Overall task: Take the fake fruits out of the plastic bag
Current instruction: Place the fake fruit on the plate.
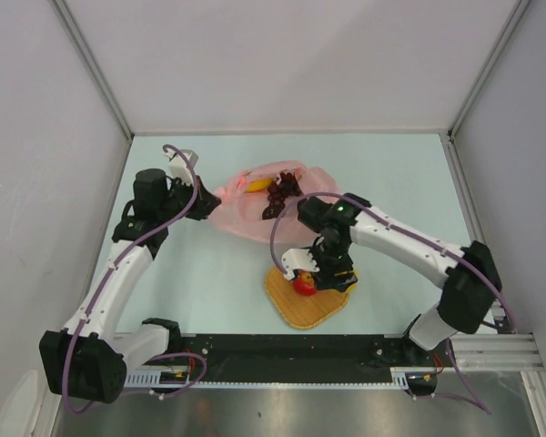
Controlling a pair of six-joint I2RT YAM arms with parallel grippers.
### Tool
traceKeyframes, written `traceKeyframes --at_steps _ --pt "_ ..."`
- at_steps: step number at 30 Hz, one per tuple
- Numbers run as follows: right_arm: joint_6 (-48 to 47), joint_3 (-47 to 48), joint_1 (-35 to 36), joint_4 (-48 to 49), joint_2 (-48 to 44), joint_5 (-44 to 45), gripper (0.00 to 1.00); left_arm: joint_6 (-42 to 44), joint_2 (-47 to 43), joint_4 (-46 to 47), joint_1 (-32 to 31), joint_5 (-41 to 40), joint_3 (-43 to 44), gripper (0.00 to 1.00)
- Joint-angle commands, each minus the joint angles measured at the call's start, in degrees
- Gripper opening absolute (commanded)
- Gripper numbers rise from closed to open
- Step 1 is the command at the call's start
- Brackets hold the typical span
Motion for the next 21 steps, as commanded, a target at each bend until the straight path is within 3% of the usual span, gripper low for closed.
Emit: traceKeyframes --at_steps 1,8,18,21 --pt "0.79 -0.18 2.05 -4.56 5.37 6.47 0.34 0.24 -2.43 0.94 0.41 0.81 1.01 0.02" --pt "4.57 -0.27 2.49 -1.84 11.34 9.81 0.35 0.07 -3.84 1.2 1.02 0.98 -0.31 0.02" --pt "6.07 -0.18 3.01 2.55 14.25 6.65 0.37 -0.63 -3.49 1.72 1.28 1.77 -0.75 0.02" --pt "6.07 -0.18 3.01 3.43 14.69 6.47 0.45 -0.81 -3.14 2.08 1.2 2.21 -0.66 0.02"
